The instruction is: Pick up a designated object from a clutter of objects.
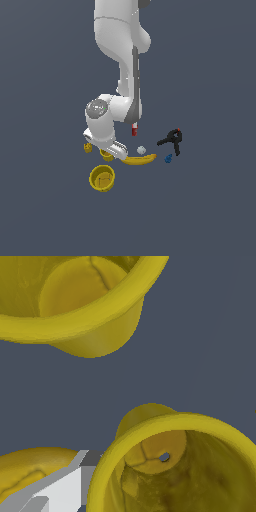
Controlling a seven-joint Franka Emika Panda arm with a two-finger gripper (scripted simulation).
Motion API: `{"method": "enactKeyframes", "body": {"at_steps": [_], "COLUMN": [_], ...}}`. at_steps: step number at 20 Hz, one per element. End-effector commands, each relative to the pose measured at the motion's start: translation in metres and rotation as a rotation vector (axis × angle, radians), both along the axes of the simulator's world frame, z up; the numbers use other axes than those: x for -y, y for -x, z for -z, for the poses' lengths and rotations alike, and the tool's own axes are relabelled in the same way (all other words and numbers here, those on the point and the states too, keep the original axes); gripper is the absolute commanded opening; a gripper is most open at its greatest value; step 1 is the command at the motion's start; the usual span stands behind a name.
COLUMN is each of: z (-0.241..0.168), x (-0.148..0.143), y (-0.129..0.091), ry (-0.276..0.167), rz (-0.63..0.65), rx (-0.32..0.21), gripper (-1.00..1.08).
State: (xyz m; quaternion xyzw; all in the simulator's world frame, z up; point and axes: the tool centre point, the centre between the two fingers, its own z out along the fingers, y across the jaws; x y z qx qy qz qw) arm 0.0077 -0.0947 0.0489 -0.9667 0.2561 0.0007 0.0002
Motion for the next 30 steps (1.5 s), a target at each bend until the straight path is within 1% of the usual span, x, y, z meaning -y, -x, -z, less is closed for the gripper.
{"method": "enactKeyframes", "body": {"at_steps": [1, 6, 11, 16, 25, 30], "z": [-0.005, -0.025, -0.060, -0.108, -0.208, -0.255], "x": [0.000, 0.002, 0.006, 0.011, 0.022, 0.027], "y": [0.000, 0.001, 0.004, 0.008, 0.014, 0.016], "ry": [0.000, 0.000, 0.000, 0.000, 0.001, 0.001], "rz": [0.000, 0.000, 0.001, 0.001, 0.002, 0.002], "rx": [0.002, 0.002, 0.002, 0.002, 0.001, 0.001], "gripper": [-1.00, -1.00, -1.00, -1.00, -1.00, -1.00]}}
